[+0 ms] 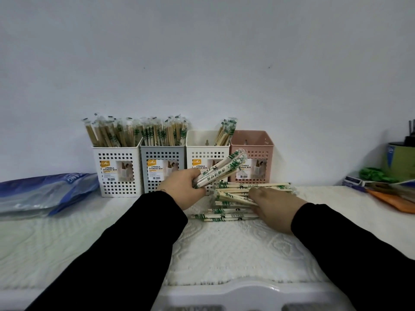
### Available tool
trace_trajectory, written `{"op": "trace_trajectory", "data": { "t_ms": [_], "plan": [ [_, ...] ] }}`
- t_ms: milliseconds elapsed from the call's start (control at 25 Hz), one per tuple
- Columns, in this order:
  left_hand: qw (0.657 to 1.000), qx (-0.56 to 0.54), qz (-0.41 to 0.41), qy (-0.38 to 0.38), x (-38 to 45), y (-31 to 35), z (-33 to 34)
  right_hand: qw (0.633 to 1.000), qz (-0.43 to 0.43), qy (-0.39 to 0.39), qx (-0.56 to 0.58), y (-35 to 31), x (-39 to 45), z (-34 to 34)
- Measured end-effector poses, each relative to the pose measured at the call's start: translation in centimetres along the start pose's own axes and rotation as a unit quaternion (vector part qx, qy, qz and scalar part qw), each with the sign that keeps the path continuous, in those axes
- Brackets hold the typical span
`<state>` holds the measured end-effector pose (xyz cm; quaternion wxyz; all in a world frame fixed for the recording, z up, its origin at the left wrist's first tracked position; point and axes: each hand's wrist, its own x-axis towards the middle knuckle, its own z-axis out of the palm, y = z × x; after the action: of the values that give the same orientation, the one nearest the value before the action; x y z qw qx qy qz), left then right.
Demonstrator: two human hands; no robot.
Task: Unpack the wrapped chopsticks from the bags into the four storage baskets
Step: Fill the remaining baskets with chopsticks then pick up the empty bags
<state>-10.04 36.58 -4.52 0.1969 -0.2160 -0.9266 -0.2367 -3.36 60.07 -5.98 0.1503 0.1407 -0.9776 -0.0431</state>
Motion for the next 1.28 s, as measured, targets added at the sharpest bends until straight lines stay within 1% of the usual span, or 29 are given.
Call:
{"op": "trace_trajectory", "data": {
  "t_ms": [120,240,320,520,640,720,800,840,920,960,1000,1040,1080,1120,1160,1200,1280],
  "plan": [
    [1.000,-0.018,-0.011,0.018,-0.6,0.3,0.1,0.997,0.001,-0.058,0.055,0.2,0.0,-0.4],
    [0.999,-0.023,-0.021,0.043,-1.5,0.5,0.0,0.993,0.018,-0.081,0.083,0.2,0.1,-0.9],
    [0.997,-0.032,-0.020,0.062,-2.3,0.6,-0.1,0.992,0.024,-0.097,0.073,-0.4,0.2,-1.2],
    [0.993,-0.055,-0.020,0.104,-3.7,0.7,-0.1,0.989,0.030,-0.148,0.003,-1.1,0.8,-2.1],
    [0.988,-0.082,-0.041,0.128,-4.0,0.4,-0.4,0.986,0.046,-0.159,0.004,-1.3,0.9,-2.3],
    [0.983,-0.111,-0.052,0.140,-4.2,0.3,-0.5,0.988,0.054,-0.143,0.036,-1.5,0.7,-2.4],
    [0.972,-0.161,-0.058,0.162,-4.4,0.5,-0.8,0.991,0.066,-0.093,0.073,-1.2,0.3,-3.0],
    [0.962,-0.195,-0.061,0.180,-4.5,0.6,-1.1,0.992,0.075,-0.053,0.090,-0.9,0.0,-3.4],
    [0.937,-0.261,-0.069,0.221,-4.7,1.2,-2.0,0.982,0.085,0.066,0.153,-0.3,-0.4,-5.2],
    [0.925,-0.292,-0.071,0.233,-4.7,1.5,-2.4,0.962,0.091,0.132,0.221,-0.1,-0.6,-6.3],
    [0.913,-0.324,-0.073,0.238,-4.8,1.9,-2.8,0.925,0.098,0.189,0.313,-0.1,-0.7,-7.2],
    [0.902,-0.354,-0.078,0.236,-4.9,2.1,-3.0,0.876,0.101,0.229,0.411,-0.3,-0.7,-7.8],
    [0.892,-0.380,-0.085,0.228,-5.1,2.5,-3.1,0.823,0.104,0.250,0.499,-0.6,-0.7,-8.0],
    [0.883,-0.404,-0.097,0.216,-5.4,2.9,-3.0,0.772,0.112,0.259,0.569,-0.9,-0.7,-7.9],
    [0.875,-0.425,-0.112,0.202,-5.7,3.2,-2.9,0.734,0.127,0.261,0.613,-1.1,-0.6,-7.5],
    [0.871,-0.434,-0.130,0.191,-5.9,3.4,-2.9,0.708,0.148,0.259,0.640,-1.2,-0.5,-7.0],
    [0.872,-0.427,-0.155,0.181,-6.0,4.0,-3.5,0.666,0.189,0.251,0.677,-1.5,-0.5,-6.7]
  ]
}}
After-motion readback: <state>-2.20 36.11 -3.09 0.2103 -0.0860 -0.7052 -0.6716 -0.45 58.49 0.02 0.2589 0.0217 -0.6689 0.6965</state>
